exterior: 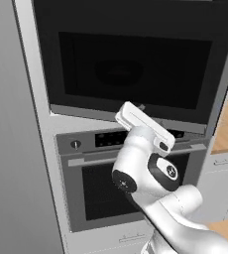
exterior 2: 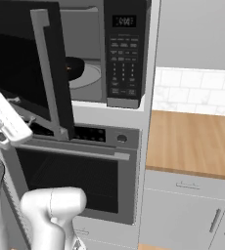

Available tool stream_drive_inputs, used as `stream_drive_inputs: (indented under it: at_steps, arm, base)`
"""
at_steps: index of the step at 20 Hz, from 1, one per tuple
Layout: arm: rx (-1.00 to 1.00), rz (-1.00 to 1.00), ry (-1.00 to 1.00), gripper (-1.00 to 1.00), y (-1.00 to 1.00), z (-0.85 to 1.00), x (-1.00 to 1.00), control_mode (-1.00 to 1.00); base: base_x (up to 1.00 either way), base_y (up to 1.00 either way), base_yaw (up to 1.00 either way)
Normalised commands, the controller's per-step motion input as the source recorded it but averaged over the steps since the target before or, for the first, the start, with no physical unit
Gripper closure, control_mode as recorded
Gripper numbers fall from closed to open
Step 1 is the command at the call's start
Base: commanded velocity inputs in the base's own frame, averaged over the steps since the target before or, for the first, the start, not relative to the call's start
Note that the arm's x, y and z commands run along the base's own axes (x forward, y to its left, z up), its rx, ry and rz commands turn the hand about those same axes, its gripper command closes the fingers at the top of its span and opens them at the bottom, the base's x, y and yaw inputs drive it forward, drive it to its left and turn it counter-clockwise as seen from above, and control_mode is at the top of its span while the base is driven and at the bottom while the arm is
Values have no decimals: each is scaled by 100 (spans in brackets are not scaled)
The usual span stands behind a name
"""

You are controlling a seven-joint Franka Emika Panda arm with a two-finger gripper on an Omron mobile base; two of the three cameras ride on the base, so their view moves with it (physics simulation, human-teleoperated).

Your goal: Open the microwave, place the bowl with waffle inside the microwave, then close the microwave door and turn it on.

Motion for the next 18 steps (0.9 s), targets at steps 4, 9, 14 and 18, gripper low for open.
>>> stream_drive_inputs:
  at_steps: [4,9,14,18]
  arm:
    - [3,23,0,-100,-35,1,40,-100]
    - [0,14,0,-100,-28,2,32,-100]
    - [0,7,1,-100,-17,11,30,-100]
    - [0,3,6,-100,-10,22,22,-100]
  base:
    - [0,0,0]
    - [0,0,0]
    - [0,0,0]
    - [0,0,0]
